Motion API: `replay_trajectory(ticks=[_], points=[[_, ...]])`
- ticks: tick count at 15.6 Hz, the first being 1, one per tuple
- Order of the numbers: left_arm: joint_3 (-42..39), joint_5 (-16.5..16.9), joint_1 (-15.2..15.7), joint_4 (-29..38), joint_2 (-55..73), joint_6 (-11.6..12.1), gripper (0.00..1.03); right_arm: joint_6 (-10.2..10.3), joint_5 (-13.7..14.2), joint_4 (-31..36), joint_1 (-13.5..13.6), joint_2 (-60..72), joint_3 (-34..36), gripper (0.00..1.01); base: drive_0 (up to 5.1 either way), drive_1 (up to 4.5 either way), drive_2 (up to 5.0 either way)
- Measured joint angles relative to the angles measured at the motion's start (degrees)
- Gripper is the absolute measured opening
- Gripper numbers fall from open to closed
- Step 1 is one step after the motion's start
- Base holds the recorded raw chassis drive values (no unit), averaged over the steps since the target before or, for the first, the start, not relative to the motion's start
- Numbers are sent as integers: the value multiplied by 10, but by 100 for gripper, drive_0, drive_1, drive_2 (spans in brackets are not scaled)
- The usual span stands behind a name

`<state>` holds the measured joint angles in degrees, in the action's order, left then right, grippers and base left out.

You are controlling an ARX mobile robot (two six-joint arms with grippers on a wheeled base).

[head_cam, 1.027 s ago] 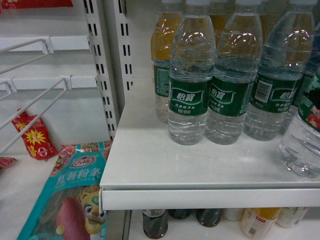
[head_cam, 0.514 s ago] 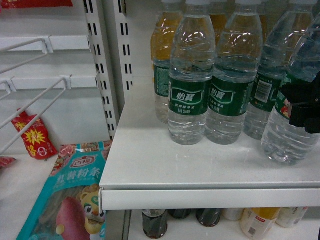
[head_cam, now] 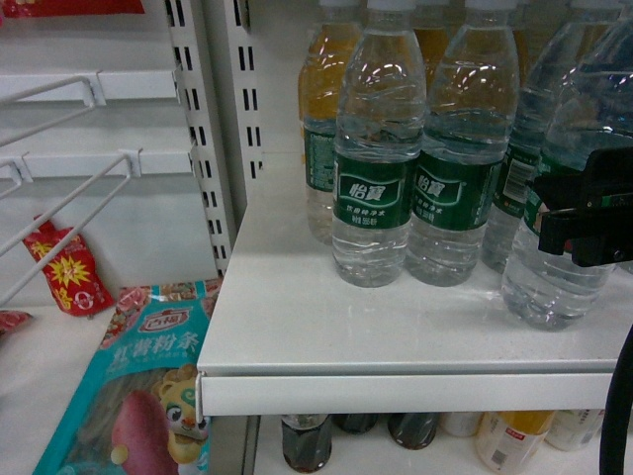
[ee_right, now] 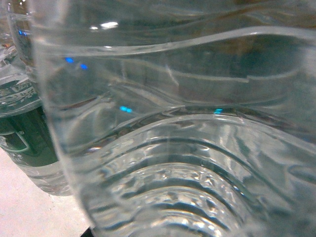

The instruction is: Move water from second to third shelf

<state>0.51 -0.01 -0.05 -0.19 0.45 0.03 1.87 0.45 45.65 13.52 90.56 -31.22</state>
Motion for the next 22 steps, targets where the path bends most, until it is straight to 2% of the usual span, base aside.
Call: replay_trajectory(ticks=[7, 8, 10, 12, 13, 22], points=[[0, 0, 0, 0, 0, 0, 98, 0, 2, -2, -1, 2, -3, 40, 0, 0, 0], [0, 0, 0, 0, 0, 0, 98, 1, 2, -3, -1, 2, -3, 47, 0, 0, 0], [0, 0, 0, 0, 0, 0, 98, 2, 2, 9, -5, 1, -10, 76, 0, 0, 0], [0, 0, 0, 0, 0, 0, 98, 3, 2, 11, -5, 0, -16, 100, 0, 0, 0], [0, 0, 0, 0, 0, 0, 98, 5, 2, 11, -5, 0, -16, 97, 0, 0, 0], [0, 0, 0, 0, 0, 0, 98, 13, -5, -12, -8, -55, 3, 98, 0, 0, 0]])
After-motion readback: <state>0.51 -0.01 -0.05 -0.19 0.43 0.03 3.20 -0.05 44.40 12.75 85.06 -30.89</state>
